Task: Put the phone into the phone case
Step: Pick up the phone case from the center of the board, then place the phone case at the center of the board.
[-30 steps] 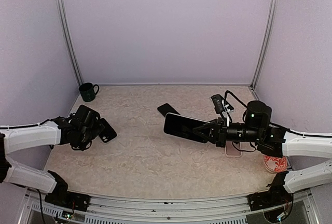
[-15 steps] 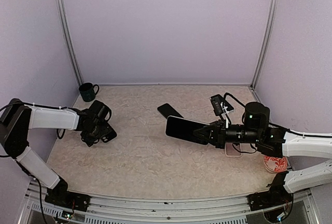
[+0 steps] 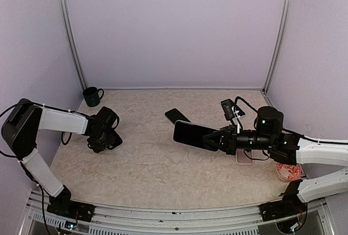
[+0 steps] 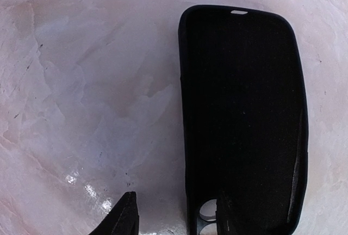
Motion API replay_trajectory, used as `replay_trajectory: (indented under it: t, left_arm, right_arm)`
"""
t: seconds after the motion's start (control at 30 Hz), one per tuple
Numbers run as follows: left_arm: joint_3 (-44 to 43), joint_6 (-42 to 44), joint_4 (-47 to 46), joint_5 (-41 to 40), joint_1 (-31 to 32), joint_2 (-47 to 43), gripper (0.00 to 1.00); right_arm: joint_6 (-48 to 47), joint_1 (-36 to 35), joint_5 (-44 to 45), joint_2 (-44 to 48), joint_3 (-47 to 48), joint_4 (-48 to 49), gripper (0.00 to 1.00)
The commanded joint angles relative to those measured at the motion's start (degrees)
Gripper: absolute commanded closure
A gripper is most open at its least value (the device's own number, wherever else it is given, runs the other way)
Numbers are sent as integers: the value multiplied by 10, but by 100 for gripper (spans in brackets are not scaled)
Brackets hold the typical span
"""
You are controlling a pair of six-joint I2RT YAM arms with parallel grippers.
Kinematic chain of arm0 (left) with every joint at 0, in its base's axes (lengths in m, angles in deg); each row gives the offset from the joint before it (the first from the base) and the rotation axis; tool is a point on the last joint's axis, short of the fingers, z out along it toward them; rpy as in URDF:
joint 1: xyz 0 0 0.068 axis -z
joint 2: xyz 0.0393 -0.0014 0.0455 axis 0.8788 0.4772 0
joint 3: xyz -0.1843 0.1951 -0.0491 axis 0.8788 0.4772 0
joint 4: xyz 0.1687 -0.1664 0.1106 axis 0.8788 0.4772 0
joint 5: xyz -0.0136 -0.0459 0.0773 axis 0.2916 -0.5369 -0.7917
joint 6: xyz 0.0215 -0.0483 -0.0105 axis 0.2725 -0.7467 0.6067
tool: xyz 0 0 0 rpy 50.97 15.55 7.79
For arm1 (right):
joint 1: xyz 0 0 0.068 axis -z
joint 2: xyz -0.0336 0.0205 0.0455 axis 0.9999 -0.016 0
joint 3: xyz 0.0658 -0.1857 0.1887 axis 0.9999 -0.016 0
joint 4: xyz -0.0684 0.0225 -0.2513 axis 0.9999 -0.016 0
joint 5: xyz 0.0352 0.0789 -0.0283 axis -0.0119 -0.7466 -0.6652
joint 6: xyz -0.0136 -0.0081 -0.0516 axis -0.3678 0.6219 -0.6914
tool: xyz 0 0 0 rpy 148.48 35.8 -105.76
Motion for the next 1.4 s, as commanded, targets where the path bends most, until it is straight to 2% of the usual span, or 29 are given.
replay_trajectory:
  t: [0.0,0.07,0.13,0.2,0.4,0.77,1.07,1.2,1.37]
  left_arm:
    - [-10,4,7,3,-4,8,55]
    - [-6,4,4,3,-4,8,63]
    - [-6,7,3,5,-4,8,75]
    - [-4,11,0,8,-4,8,84]
    - [4,27,-10,11,8,0,100]
    - [-41,174,-5,-31,123,-39,100]
    - [-17,311,-82,41,224,-90,100]
    - [-28,394,-93,83,267,-89,100]
    - [-75,533,-75,179,314,-55,100]
  right_arm:
    - [7,4,-1,22,2,47,100]
    - [8,4,-2,22,2,48,100]
    - [11,4,-1,22,-1,50,100]
    - [13,4,-2,22,-4,52,100]
    - [15,4,-6,20,3,50,100]
    - [-26,4,5,32,52,-39,100]
    - [-52,5,73,72,65,-122,100]
    - [-59,7,111,92,75,-159,100]
    - [-58,14,150,116,80,-190,100]
